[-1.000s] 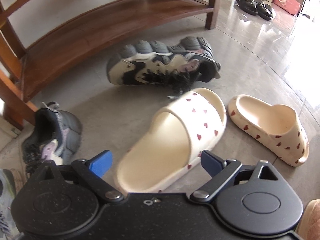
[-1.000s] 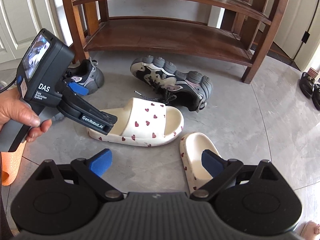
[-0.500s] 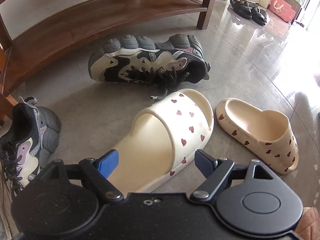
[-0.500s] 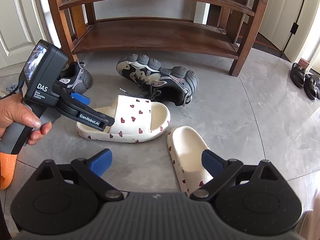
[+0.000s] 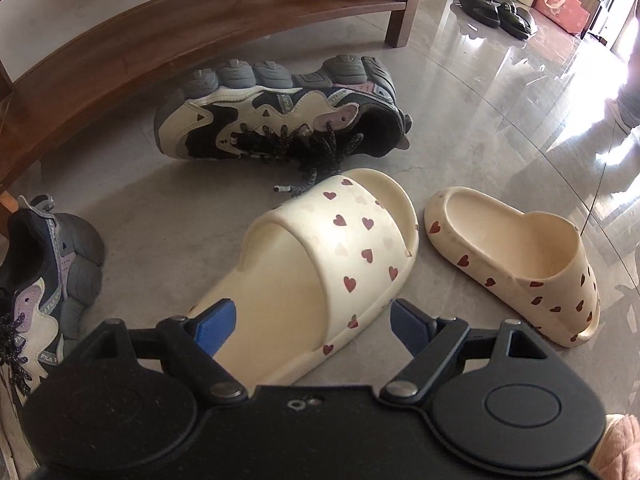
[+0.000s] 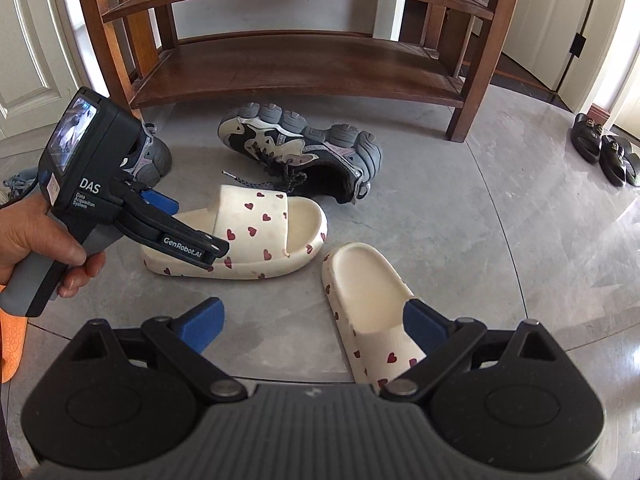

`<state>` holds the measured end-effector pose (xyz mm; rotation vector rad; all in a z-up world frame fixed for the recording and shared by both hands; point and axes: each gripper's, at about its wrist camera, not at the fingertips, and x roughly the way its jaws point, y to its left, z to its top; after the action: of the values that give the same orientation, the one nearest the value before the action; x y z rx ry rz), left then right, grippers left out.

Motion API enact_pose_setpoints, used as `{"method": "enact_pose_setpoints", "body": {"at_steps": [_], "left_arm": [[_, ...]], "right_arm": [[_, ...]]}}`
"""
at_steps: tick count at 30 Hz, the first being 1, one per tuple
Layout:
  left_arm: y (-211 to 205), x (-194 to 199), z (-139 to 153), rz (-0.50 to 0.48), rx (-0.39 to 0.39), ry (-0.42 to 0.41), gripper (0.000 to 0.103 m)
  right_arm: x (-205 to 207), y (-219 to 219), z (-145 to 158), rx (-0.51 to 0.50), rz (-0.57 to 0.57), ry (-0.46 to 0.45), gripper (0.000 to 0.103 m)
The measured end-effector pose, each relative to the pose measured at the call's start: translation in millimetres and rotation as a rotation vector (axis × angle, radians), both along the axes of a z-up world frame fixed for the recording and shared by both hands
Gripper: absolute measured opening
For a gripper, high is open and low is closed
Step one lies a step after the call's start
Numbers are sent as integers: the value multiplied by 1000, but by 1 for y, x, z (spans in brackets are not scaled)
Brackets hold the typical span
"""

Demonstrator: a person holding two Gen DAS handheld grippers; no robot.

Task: Organize scattered shoes
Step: 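Hover the left tool over the cream heart-print slide sandal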

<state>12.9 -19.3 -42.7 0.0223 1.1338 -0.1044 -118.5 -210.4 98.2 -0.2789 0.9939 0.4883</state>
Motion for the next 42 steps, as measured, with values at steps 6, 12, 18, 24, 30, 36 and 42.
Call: {"method": "enact_pose_setpoints", "body": {"at_steps": [6, 12, 18, 24, 30, 36, 42], "left_arm": [[3, -1, 0, 5, 6, -3, 86], [5, -2, 2, 18, 0, -4, 86], [5, -2, 2, 16, 1, -2, 86], [7, -4, 4, 22, -1, -5, 86], [14, -7, 7, 38, -4, -11, 87], [24, -10, 12, 58, -8, -17, 87], [30, -11, 15, 71, -9, -21, 87]], "right_arm": [[0, 0, 1, 2, 0, -2, 98], [0, 4, 1, -1, 10, 2, 98], [-1, 6, 1, 0, 15, -1, 98], [-1, 9, 1, -4, 15, 3, 98], [-1, 17, 1, -5, 28, 0, 98], [-2, 26, 2, -5, 47, -5, 98], [-3, 30, 1, -6, 53, -5, 98]]}}
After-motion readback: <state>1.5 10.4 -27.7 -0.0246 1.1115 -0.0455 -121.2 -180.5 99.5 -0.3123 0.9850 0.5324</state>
